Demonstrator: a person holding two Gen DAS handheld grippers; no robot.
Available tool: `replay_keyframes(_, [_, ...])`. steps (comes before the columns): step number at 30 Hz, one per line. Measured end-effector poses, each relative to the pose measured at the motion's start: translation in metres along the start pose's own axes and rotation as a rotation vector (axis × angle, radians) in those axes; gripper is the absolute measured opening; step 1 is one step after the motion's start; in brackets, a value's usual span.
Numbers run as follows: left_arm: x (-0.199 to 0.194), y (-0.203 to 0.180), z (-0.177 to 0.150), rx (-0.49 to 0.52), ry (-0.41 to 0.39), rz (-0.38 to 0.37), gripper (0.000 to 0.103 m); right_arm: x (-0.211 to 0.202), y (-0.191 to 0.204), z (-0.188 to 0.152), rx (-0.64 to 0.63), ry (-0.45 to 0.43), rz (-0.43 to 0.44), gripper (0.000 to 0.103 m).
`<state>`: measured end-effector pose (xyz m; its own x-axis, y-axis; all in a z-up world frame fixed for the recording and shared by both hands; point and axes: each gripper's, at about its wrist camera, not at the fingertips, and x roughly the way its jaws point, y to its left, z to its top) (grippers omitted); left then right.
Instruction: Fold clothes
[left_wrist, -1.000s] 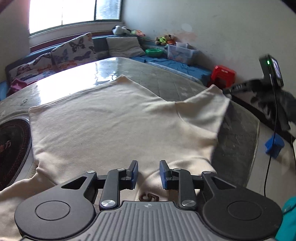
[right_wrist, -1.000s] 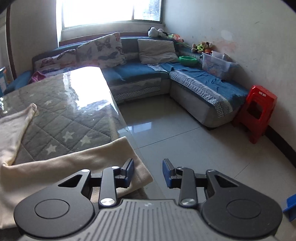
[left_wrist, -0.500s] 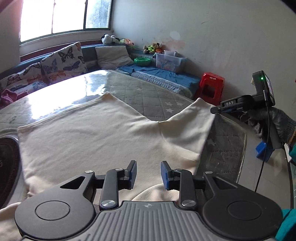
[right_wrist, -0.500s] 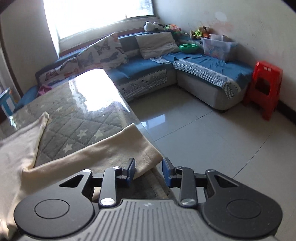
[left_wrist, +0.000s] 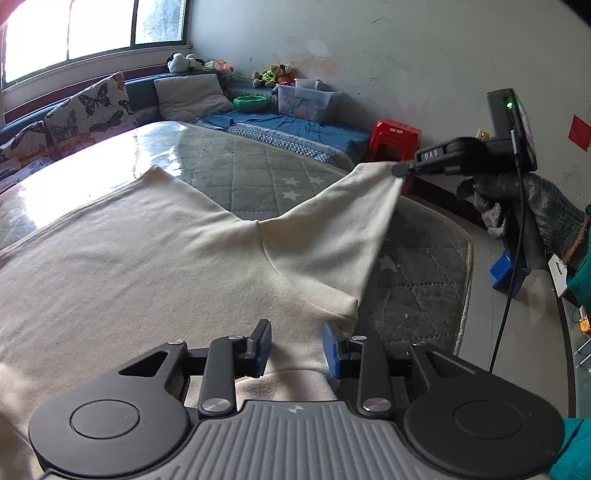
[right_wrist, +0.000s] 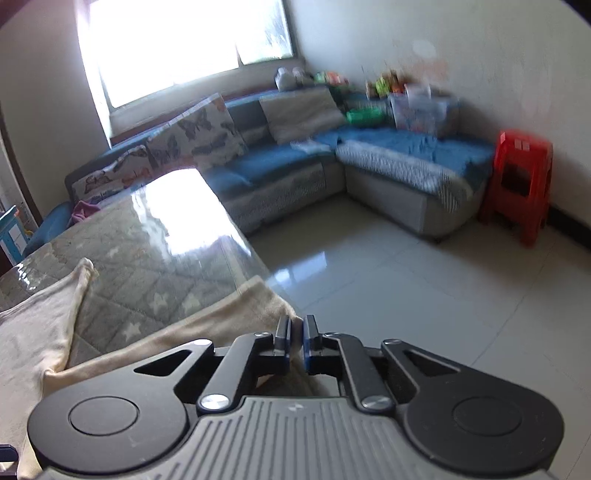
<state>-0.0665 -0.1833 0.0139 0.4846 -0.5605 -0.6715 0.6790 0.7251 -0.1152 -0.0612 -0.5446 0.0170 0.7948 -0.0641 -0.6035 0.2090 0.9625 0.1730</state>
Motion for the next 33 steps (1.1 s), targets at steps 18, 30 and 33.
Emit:
replay_keyframes(18, [-0.017, 0.007, 0.002, -0.016, -0.074, 0.045, 0.041, -0.047, 0.046, 0.049, -0.161, -0.108, 0.106, 0.004])
replay_keyframes(30, [-0.080, 0.057, -0.037, -0.192, -0.130, 0.214, 0.046, -0.100, 0.191, 0.066, -0.465, -0.144, 0.442, 0.004])
replay_keyframes(33, [-0.091, 0.064, -0.051, -0.234, -0.132, 0.244, 0.046, -0.096, 0.236, 0.048, -0.537, -0.093, 0.548, 0.004])
